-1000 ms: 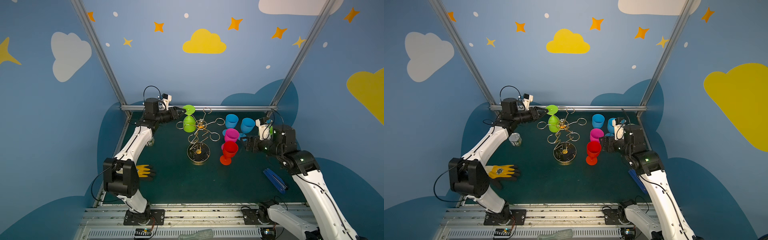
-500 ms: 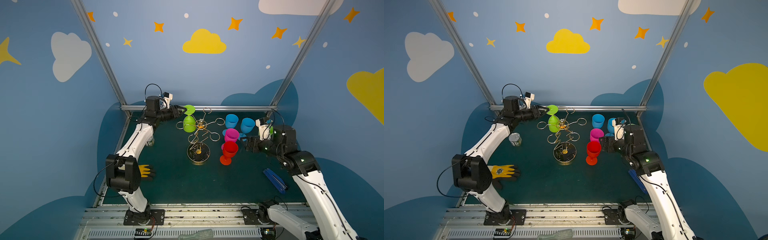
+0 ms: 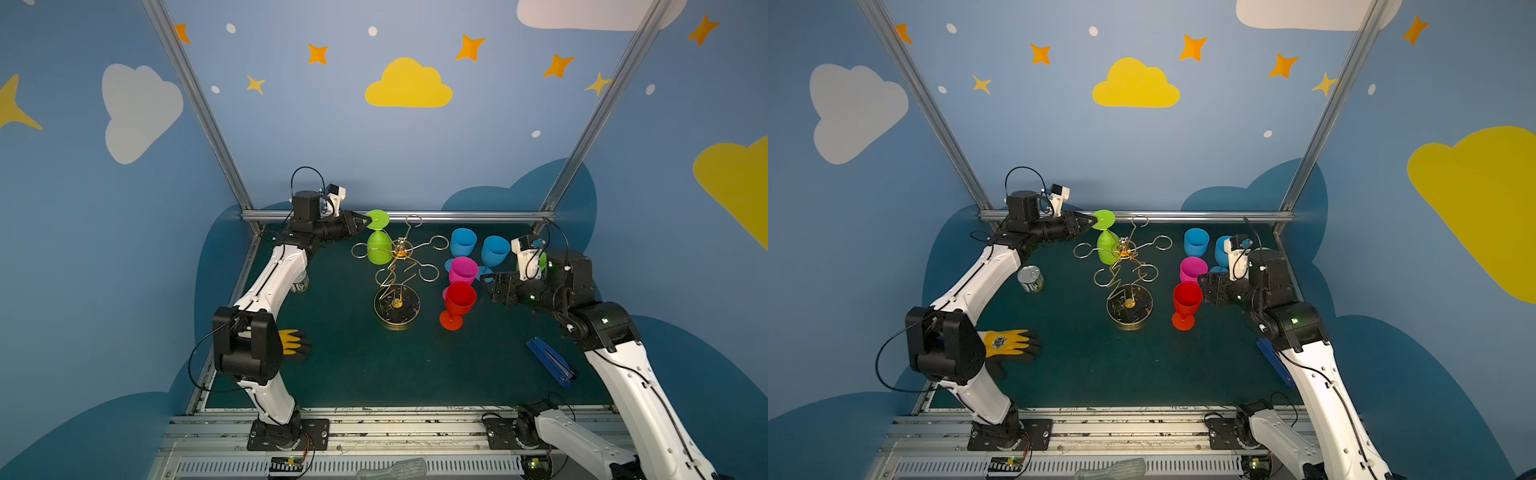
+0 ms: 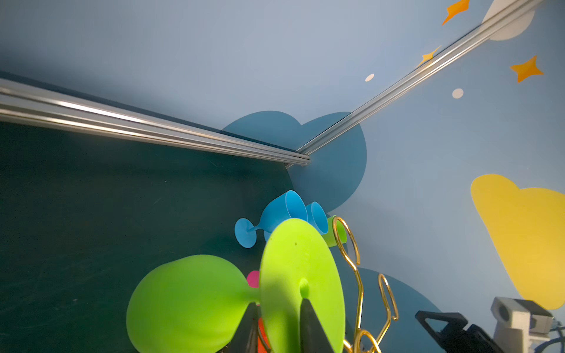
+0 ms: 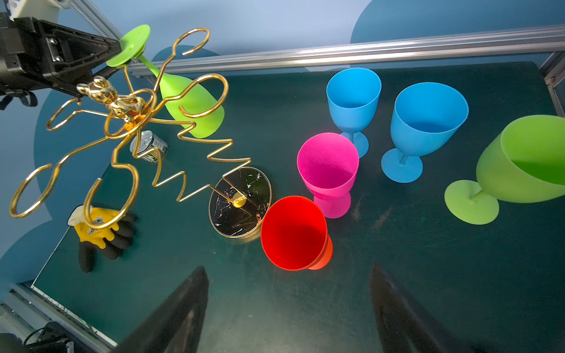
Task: Take the wine glass off the wine glass rack
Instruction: 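Grip the lime-green glass foot on the rack with the left gripper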
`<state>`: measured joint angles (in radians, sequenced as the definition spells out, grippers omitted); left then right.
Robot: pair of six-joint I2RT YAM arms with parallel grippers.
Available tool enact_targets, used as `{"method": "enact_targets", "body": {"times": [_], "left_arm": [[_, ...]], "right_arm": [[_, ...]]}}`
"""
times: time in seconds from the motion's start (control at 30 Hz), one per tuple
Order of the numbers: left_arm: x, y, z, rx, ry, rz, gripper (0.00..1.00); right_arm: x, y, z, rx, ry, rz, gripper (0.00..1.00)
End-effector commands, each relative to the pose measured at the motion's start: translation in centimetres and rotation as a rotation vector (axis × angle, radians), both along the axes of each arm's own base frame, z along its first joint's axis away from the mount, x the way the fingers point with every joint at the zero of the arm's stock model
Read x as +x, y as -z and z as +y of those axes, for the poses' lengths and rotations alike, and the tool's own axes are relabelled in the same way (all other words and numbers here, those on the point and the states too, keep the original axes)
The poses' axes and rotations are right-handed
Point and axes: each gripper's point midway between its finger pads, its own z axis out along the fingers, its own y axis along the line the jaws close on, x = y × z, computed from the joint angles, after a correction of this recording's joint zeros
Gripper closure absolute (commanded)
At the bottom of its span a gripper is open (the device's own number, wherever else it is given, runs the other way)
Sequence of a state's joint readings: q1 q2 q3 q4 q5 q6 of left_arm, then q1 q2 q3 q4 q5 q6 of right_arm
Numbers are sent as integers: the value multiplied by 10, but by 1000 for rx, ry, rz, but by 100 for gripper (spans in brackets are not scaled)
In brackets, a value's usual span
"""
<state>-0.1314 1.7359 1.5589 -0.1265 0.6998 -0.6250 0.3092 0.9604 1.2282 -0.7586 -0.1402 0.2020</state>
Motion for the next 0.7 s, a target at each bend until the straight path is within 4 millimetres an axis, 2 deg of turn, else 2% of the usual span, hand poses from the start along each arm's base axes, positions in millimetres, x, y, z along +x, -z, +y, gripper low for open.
{"method": "enact_targets", "body": {"times": [0.0, 0.2, 0.67], "left_arm": [[0, -10, 2, -1, -2, -16, 84], [0, -17, 3, -33, -2, -13, 93], [-3, -40, 6, -184, 40, 6, 97]], "right_arm": [[1, -7, 0, 9, -4, -29, 18], [1, -8, 1, 11, -6, -33, 18], [-1, -10, 1, 21, -7, -40, 18]]}}
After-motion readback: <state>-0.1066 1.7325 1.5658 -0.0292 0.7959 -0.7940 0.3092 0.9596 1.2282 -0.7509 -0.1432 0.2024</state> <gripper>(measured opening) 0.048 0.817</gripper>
